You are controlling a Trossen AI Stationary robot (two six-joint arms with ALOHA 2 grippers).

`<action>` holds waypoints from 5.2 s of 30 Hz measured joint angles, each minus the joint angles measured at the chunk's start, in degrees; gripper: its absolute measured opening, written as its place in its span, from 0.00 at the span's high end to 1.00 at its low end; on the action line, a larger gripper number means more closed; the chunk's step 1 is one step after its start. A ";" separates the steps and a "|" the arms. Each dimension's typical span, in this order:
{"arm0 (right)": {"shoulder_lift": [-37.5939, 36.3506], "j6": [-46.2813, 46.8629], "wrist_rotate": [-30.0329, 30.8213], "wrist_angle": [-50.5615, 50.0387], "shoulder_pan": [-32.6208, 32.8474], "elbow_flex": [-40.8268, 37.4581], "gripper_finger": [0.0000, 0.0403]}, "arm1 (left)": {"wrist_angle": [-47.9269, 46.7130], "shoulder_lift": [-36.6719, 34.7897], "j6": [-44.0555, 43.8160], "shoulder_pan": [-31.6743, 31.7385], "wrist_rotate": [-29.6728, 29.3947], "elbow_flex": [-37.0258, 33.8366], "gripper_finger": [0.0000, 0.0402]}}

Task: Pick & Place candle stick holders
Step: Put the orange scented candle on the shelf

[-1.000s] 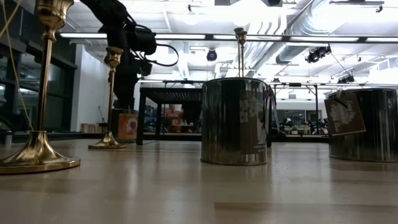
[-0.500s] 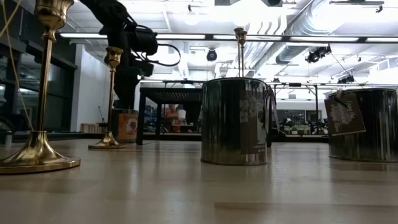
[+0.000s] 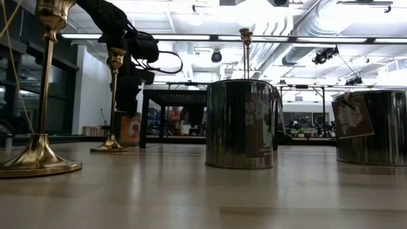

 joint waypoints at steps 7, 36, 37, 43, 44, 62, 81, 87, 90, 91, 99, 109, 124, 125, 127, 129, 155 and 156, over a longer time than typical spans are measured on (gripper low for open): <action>0.00 0.00 -0.01 0.01 0.01 0.00 0.57 | -0.27 -0.07 0.02 0.02 0.25 -0.93 0.05; 0.00 0.00 -0.01 0.00 0.02 0.00 0.57 | -4.97 1.40 0.89 0.07 1.25 -2.92 0.11; 0.00 0.00 -0.01 0.01 0.01 0.00 0.57 | -5.09 1.40 0.90 0.07 1.25 -2.91 0.12; 0.00 0.00 -0.01 -0.01 0.01 0.00 0.57 | -5.27 1.40 0.87 0.07 1.18 -2.91 0.12; 0.00 0.00 -0.02 0.00 0.00 0.00 0.57 | -5.29 1.40 0.87 0.07 1.14 -2.91 0.12; 0.00 0.00 0.00 0.00 0.00 0.00 0.57 | -12.68 1.54 -1.15 0.04 -0.58 2.90 0.13; 0.00 0.00 0.00 0.00 0.00 0.00 0.57 | -28.15 0.35 -1.80 3.43 -3.89 28.25 0.13; 0.00 0.00 -0.02 0.00 -0.01 0.00 0.57 | -28.24 1.34 4.48 3.54 -4.04 34.97 0.13; 0.00 0.00 -0.01 0.00 0.02 0.00 0.57 | -27.18 2.34 9.00 3.39 -3.49 36.82 0.13; 0.00 0.00 0.00 0.01 -0.01 0.00 0.57 | -26.60 2.65 10.81 3.38 -3.17 37.25 0.13; 0.00 0.00 0.00 0.00 0.01 0.00 0.57 | -22.80 5.99 25.05 0.46 -3.68 40.31 0.13; 0.00 0.00 0.00 0.02 0.01 0.00 0.57 | -9.66 8.65 40.30 -1.87 -1.34 40.72 0.13; 0.00 0.00 -0.02 -0.01 0.00 0.02 0.57 | -12.26 21.01 38.32 -6.86 1.78 53.86 0.13; 0.00 0.00 0.00 -0.01 0.01 0.02 0.57 | -12.24 21.51 38.11 -6.84 1.67 54.24 0.13; 0.00 0.00 -0.02 0.01 0.01 0.02 0.57 | -12.75 22.03 37.54 -6.87 1.67 54.48 0.13; 0.00 0.00 -0.02 0.00 0.01 0.01 0.57 | -12.57 22.48 37.44 -6.88 1.46 54.62 0.13; 0.00 0.00 0.00 0.02 -0.01 0.02 0.57 | -10.61 25.44 35.41 -6.84 1.04 54.41 0.13; 0.00 0.00 -0.02 0.00 0.02 0.02 0.57 | -10.29 25.48 35.39 -6.84 1.01 54.40 0.13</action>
